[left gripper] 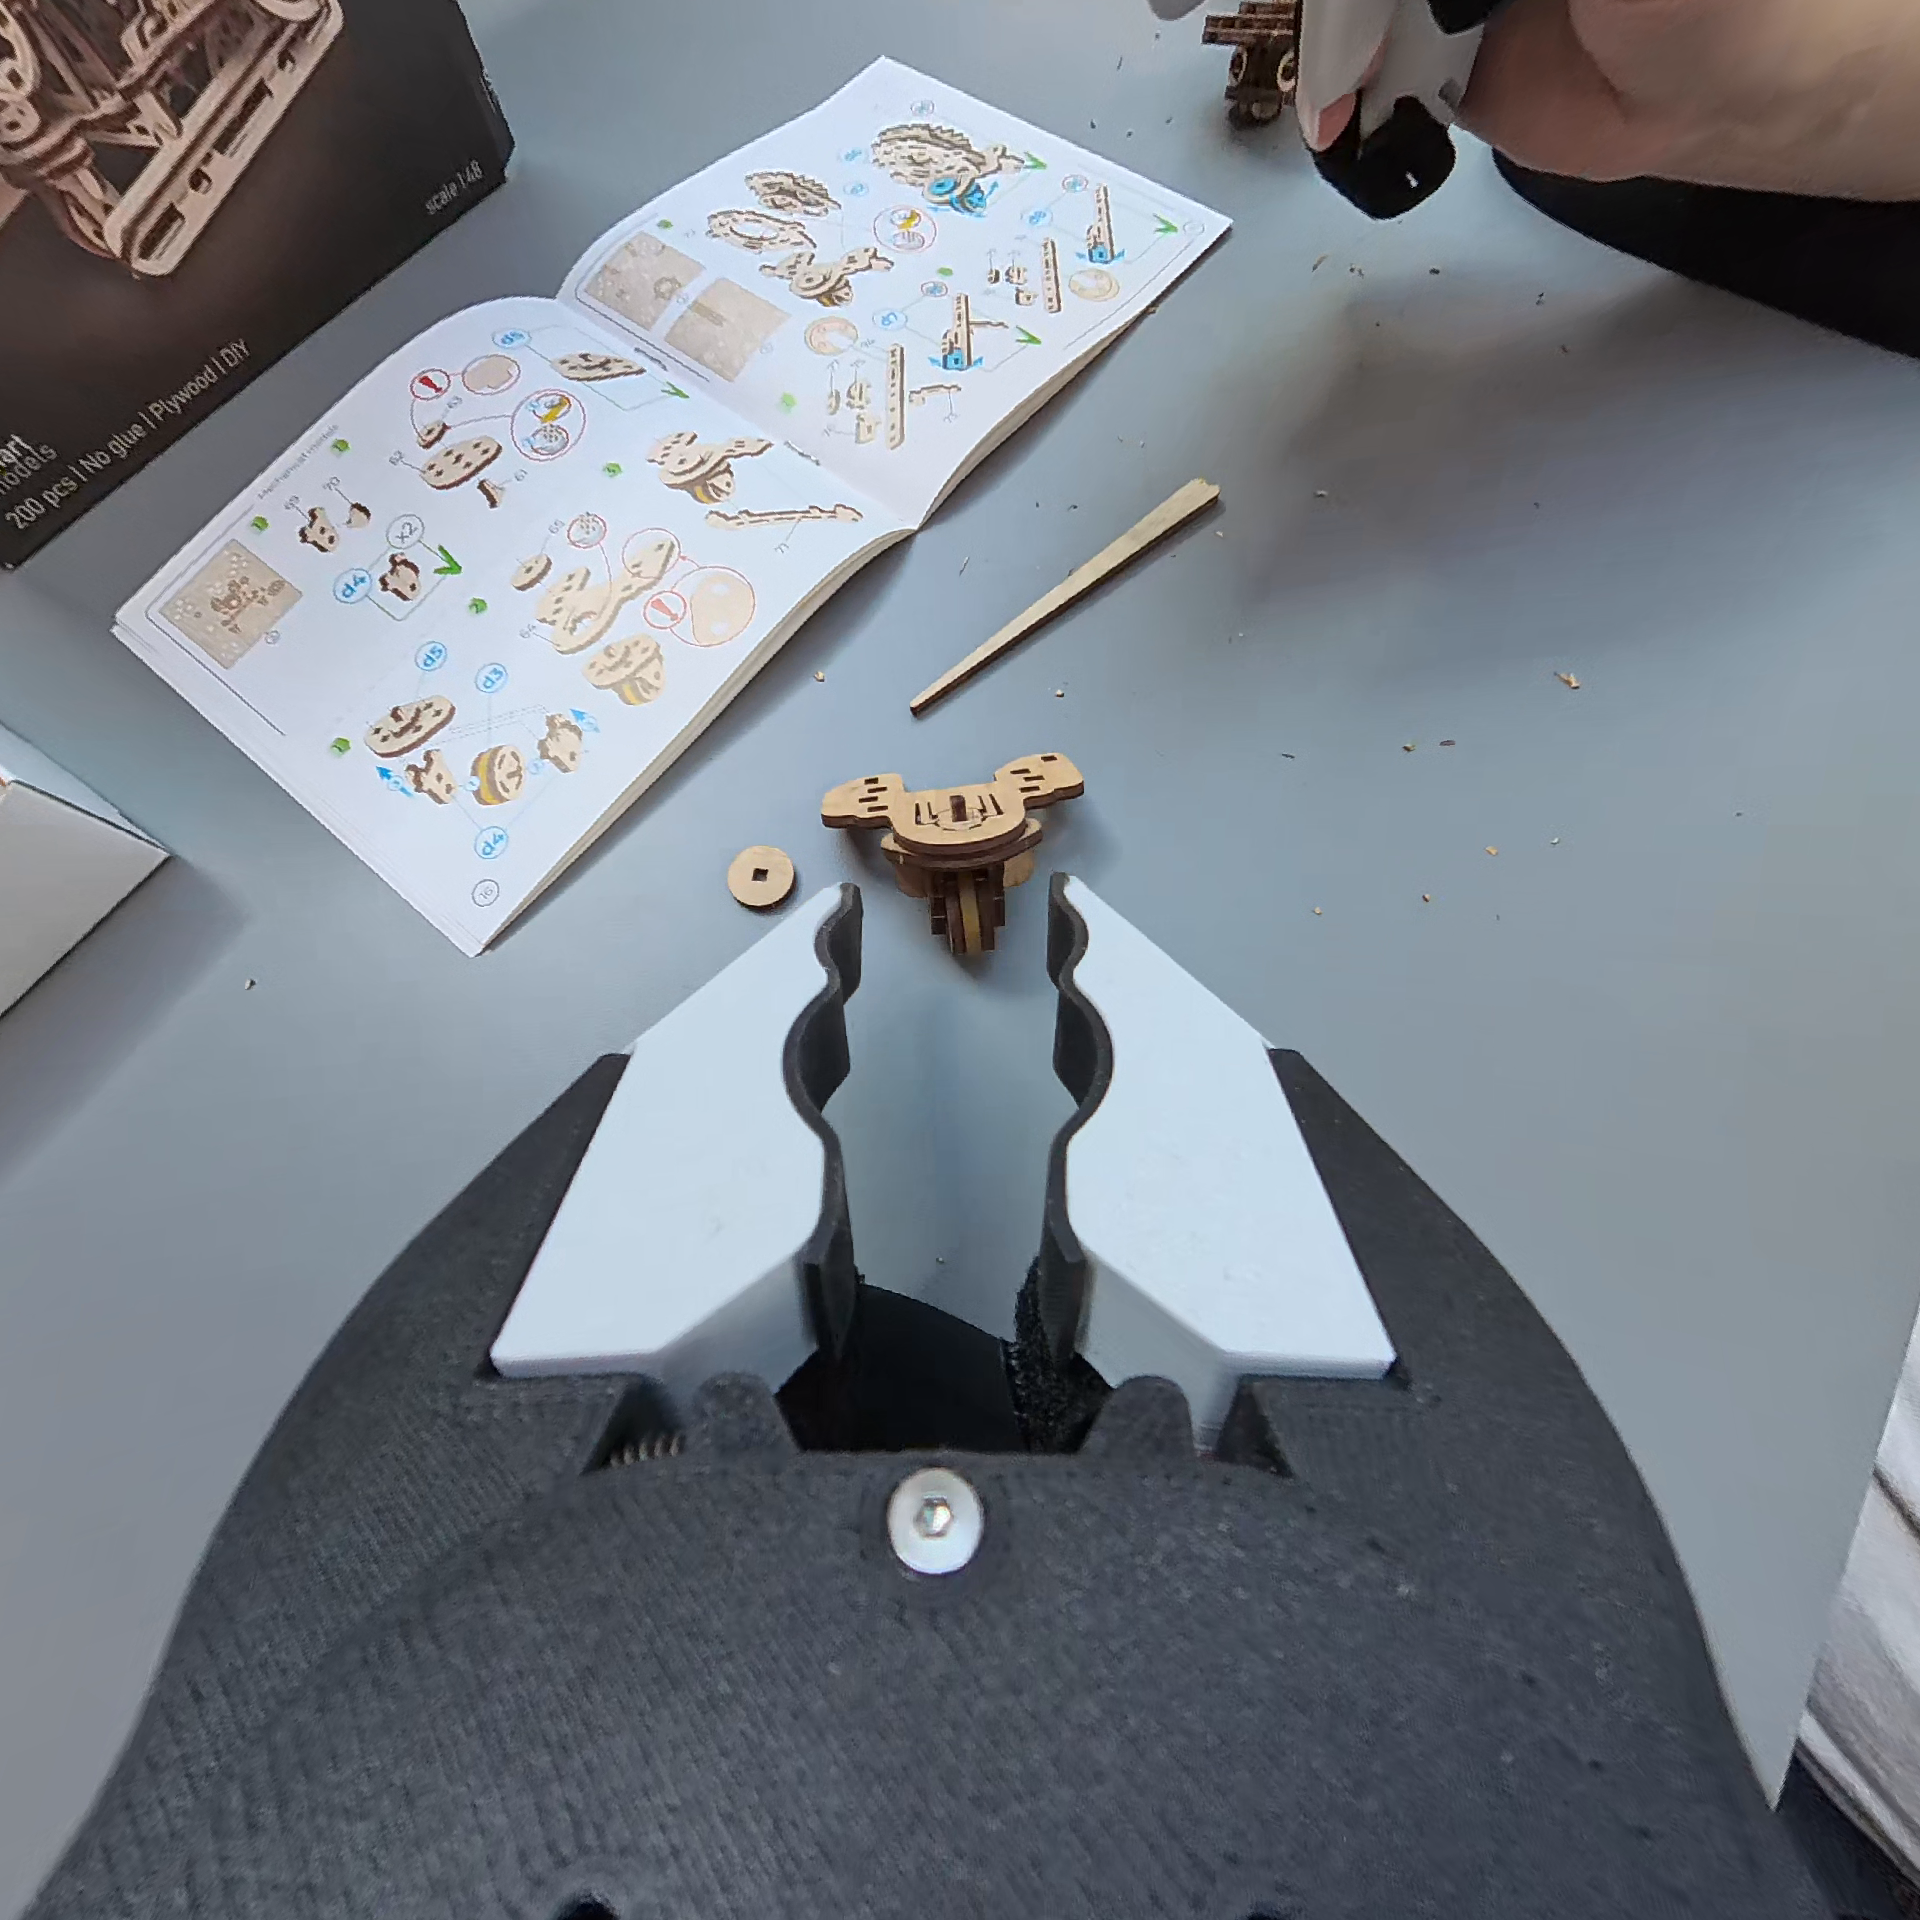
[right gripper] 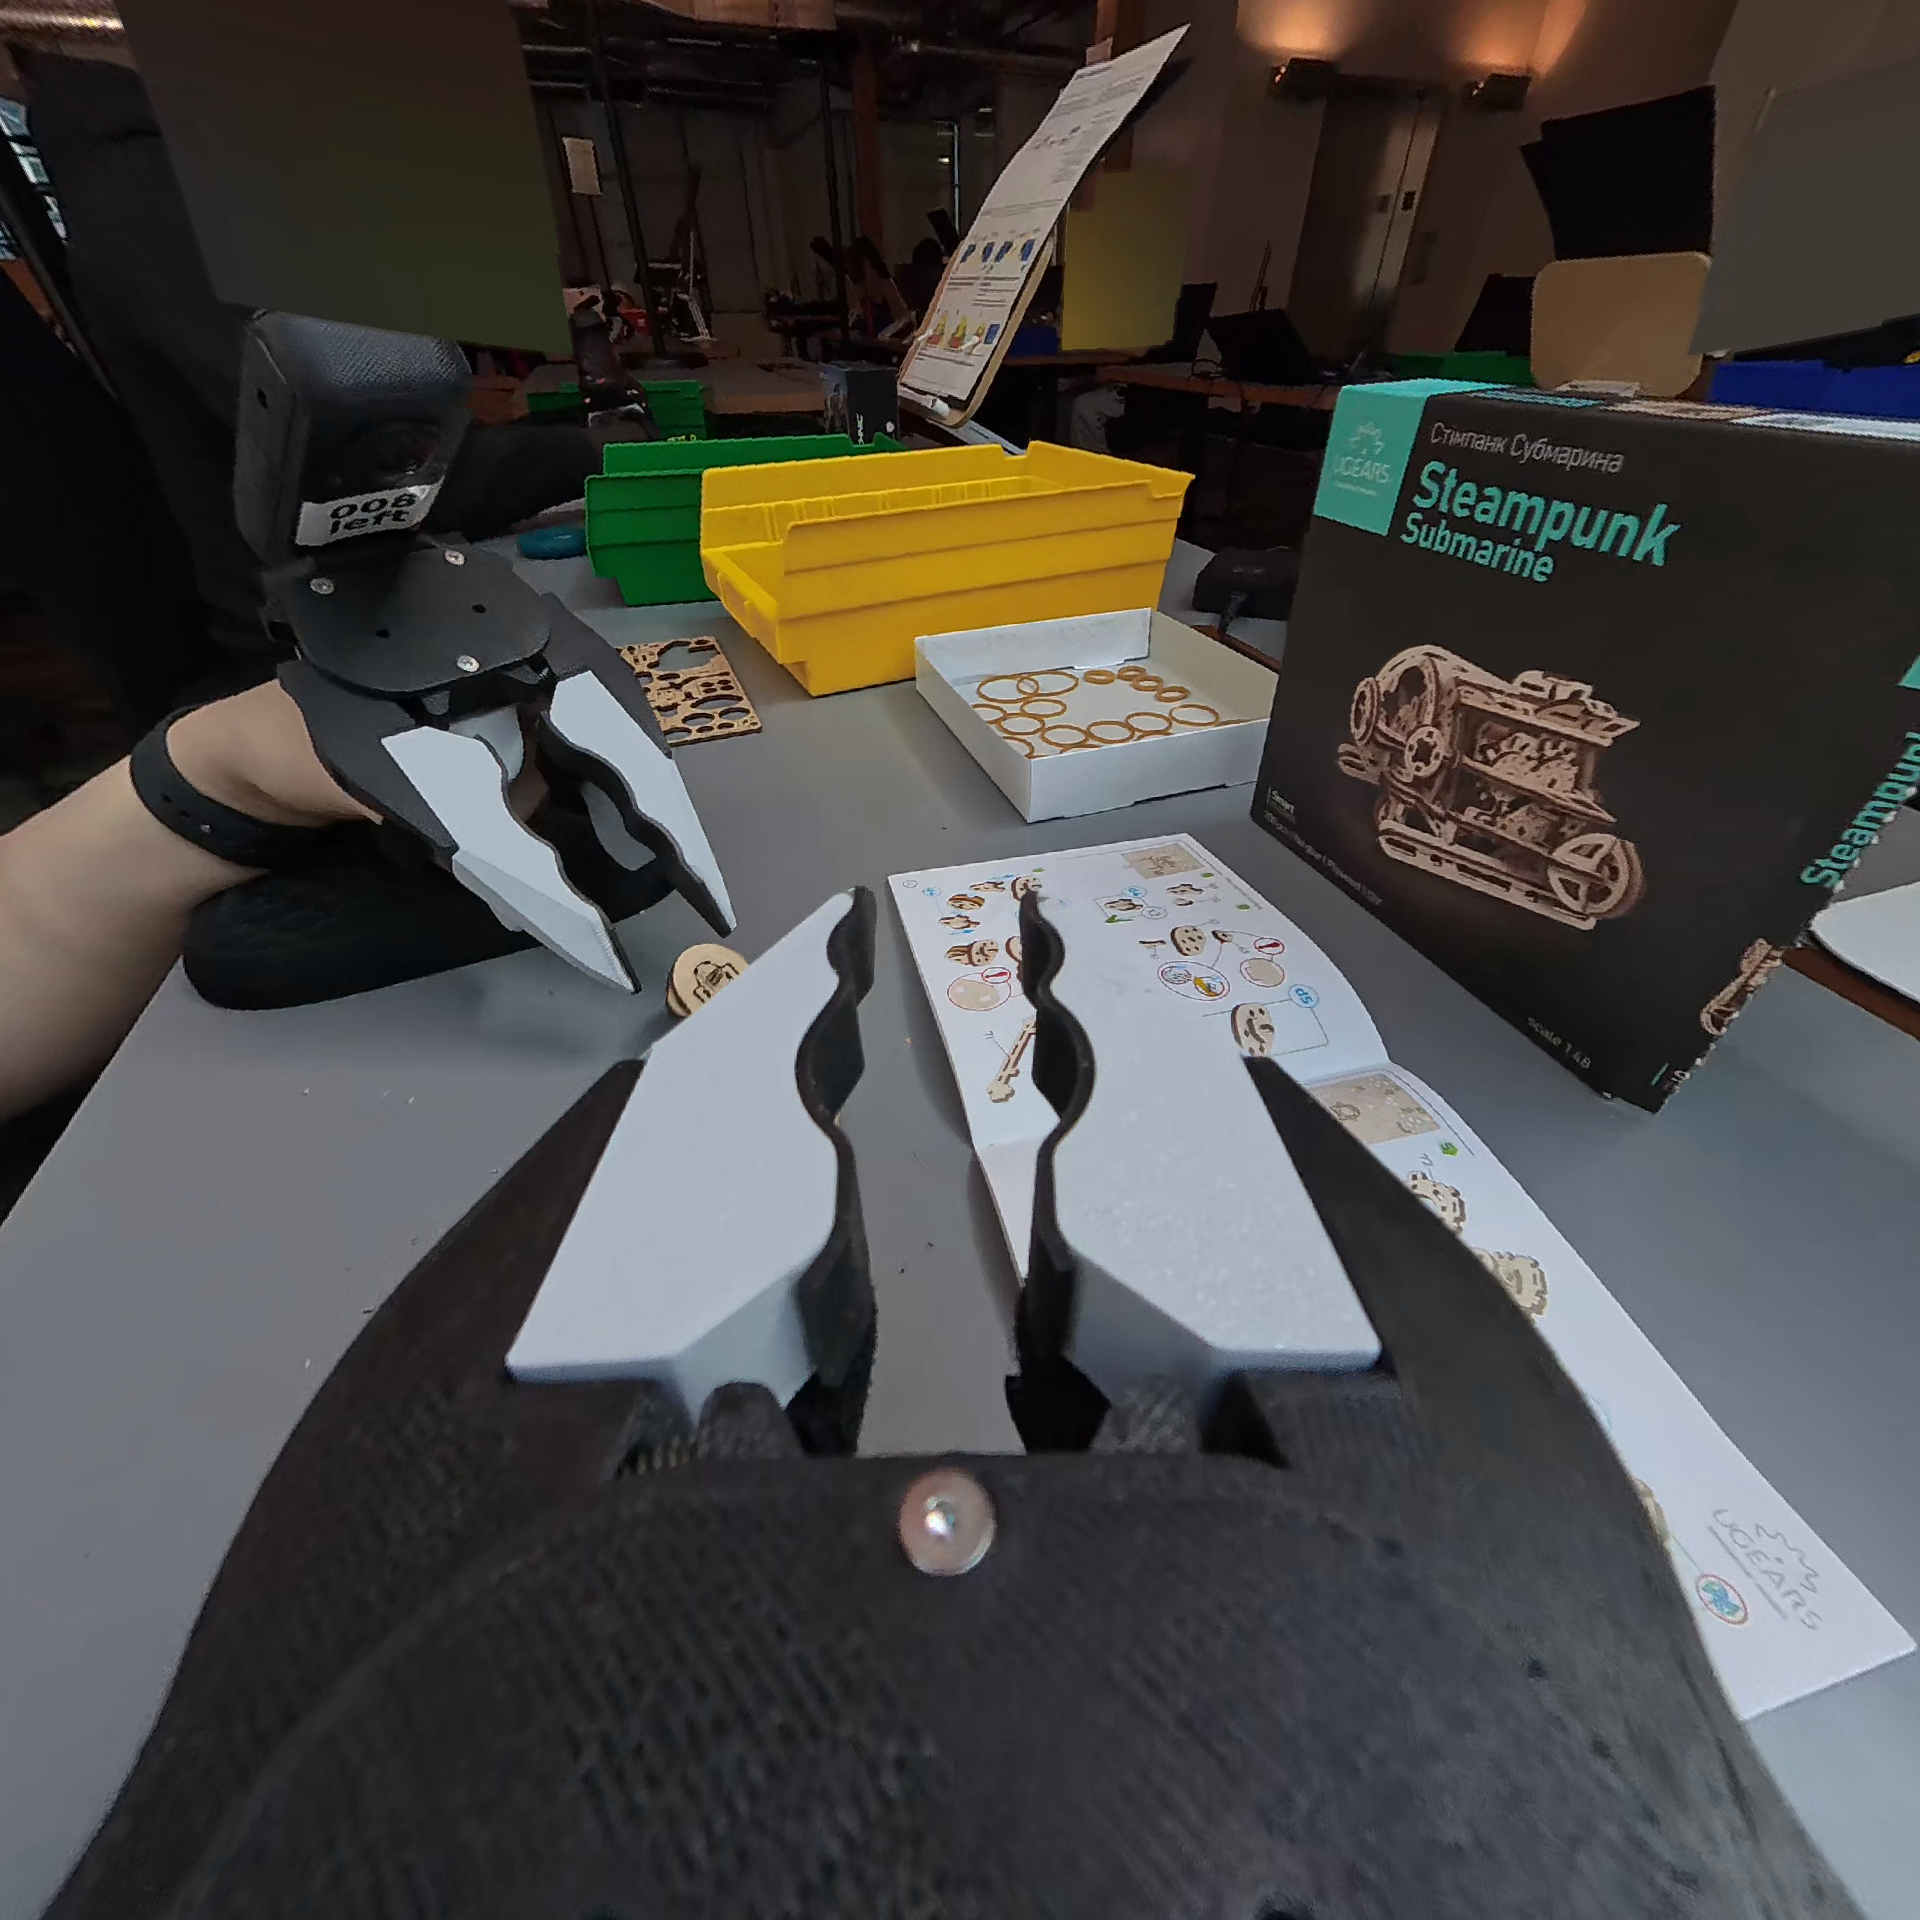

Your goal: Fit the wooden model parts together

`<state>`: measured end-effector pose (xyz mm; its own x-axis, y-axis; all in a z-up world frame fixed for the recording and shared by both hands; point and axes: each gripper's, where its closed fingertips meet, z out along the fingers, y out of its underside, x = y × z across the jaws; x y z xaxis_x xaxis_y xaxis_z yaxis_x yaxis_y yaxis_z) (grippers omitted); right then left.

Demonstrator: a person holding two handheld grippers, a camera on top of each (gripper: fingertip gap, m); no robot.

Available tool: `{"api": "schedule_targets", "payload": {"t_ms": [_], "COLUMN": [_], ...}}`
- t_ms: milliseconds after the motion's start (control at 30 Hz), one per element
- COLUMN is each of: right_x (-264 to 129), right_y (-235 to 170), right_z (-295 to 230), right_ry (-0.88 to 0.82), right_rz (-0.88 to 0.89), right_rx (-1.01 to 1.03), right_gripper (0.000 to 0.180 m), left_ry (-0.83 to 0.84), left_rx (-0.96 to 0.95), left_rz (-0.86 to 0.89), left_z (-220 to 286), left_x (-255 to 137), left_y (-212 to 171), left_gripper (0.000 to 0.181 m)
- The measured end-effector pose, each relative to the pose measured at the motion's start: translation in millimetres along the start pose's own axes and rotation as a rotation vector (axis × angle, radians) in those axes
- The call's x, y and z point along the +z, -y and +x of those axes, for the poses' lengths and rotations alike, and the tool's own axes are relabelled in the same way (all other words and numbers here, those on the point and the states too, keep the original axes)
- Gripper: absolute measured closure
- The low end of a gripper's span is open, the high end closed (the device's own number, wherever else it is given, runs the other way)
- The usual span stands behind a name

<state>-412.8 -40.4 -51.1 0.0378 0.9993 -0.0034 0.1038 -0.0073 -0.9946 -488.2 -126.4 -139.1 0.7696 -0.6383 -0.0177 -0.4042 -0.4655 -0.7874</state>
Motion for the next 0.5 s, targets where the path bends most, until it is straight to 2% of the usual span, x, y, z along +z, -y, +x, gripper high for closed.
{"api": "schedule_targets", "payload": {"t_ms": [33, 267, 500], "right_x": [0.9, 2.8, -4.7], "right_y": [-0.6, -3.2, 9.4], "right_z": [-2.5, -8.0, -1.0], "right_ry": [0.006, 0.019, -0.021], "right_rz": [-0.006, -0.027, 0.034], "right_rx": [-0.015, -0.042, -0.054], "right_gripper": [0.153, 0.152, 0.153], "left_ry": [0.003, 0.003, 0.018], "left_rx": [0.002, 0.016, 0.043], "left_rz": [-0.008, -0.041, -0.098], "left_z": [-0.1, 1.1, 1.6], "left_x": [0.8, 4.1, 9.9], "left_y": [-1.1, -5.5, -13.1], "left_gripper": [0.146, 0.15, 0.151]}}
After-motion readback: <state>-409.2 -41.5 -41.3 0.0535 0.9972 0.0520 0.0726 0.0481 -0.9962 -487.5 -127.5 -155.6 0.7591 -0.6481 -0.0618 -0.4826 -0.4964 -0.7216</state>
